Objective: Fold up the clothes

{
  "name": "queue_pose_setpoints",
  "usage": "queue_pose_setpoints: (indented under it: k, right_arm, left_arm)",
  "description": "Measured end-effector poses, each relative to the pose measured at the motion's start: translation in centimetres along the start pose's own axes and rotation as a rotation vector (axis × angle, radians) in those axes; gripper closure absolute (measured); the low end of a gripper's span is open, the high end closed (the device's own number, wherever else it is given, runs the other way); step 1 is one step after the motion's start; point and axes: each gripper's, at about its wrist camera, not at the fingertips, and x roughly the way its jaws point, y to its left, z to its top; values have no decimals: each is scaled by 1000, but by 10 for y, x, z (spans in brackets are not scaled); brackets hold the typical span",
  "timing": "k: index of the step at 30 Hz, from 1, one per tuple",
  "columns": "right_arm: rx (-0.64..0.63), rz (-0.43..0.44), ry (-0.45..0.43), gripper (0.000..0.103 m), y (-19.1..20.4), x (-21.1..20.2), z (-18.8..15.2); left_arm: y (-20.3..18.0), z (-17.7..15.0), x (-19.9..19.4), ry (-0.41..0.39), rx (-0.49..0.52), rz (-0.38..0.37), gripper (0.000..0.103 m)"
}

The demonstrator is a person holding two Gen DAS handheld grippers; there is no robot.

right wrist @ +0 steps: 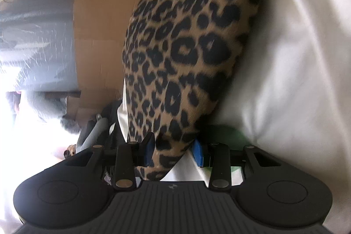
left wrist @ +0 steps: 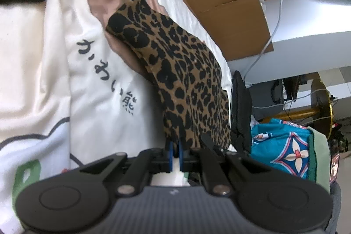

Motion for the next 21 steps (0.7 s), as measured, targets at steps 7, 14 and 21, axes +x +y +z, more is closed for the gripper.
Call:
queue_pose_setpoints:
  k: [7, 14, 21]
  right_arm:
    - [67, 62, 13, 65, -5, 9, -8]
    - [67, 61, 48, 91, -3, 19, -20]
    - [58, 32, 44, 97, 5, 12, -21]
  left_arm:
    - [7, 14, 25, 8, 4, -9, 98]
    - [0, 19, 38, 11, 8, -3, 98]
    - [-6, 12, 41, 25, 3, 0, 98]
